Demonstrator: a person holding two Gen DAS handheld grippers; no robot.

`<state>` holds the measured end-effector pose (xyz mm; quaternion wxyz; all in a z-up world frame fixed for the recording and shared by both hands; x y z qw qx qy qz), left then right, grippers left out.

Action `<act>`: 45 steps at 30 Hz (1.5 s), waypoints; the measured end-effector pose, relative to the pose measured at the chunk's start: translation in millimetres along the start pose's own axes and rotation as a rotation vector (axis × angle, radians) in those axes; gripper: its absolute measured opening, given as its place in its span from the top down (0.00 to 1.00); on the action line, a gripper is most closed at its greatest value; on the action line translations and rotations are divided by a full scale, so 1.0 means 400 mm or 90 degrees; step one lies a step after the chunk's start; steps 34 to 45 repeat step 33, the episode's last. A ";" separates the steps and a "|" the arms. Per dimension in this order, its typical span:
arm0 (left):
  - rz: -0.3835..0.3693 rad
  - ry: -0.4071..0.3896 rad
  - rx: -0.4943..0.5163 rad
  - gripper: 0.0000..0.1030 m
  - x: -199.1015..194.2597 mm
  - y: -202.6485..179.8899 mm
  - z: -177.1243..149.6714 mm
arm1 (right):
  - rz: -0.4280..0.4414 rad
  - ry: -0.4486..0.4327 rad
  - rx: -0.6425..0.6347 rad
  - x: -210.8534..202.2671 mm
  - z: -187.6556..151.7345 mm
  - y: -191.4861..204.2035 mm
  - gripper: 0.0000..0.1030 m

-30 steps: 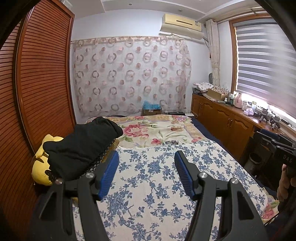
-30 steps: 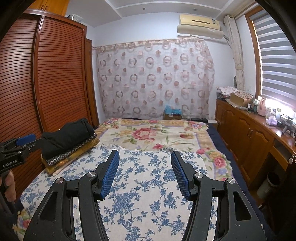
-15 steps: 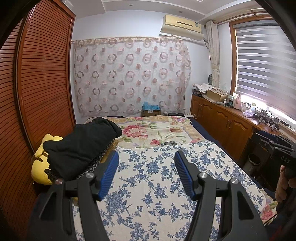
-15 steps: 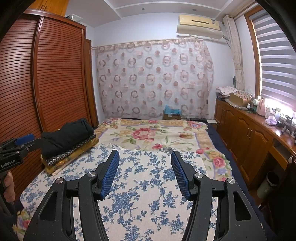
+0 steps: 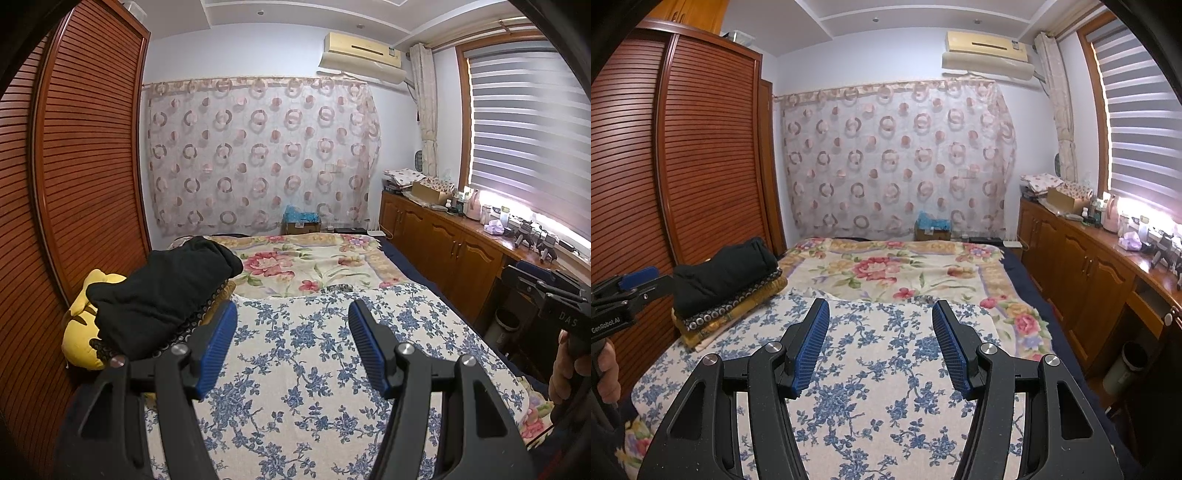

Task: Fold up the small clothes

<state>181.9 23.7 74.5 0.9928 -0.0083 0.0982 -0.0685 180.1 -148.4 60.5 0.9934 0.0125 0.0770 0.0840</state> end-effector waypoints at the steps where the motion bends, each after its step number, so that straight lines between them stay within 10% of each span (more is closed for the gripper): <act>1: -0.001 0.000 0.001 0.39 -0.001 -0.001 0.008 | 0.000 0.000 0.000 -0.001 0.000 0.000 0.42; 45: -0.001 -0.004 0.001 0.39 -0.008 -0.012 0.012 | 0.001 -0.003 0.000 0.000 -0.004 -0.006 0.42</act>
Point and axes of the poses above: each gripper's, at about its wrist camera, not at the fingertips, and x roughly the way its jaws point, y to its left, z to its top, the point moved 9 cm from there along x, roughly the way its jaws point, and after that the axes turned 13 degrees about -y, right-handed, at the moved point
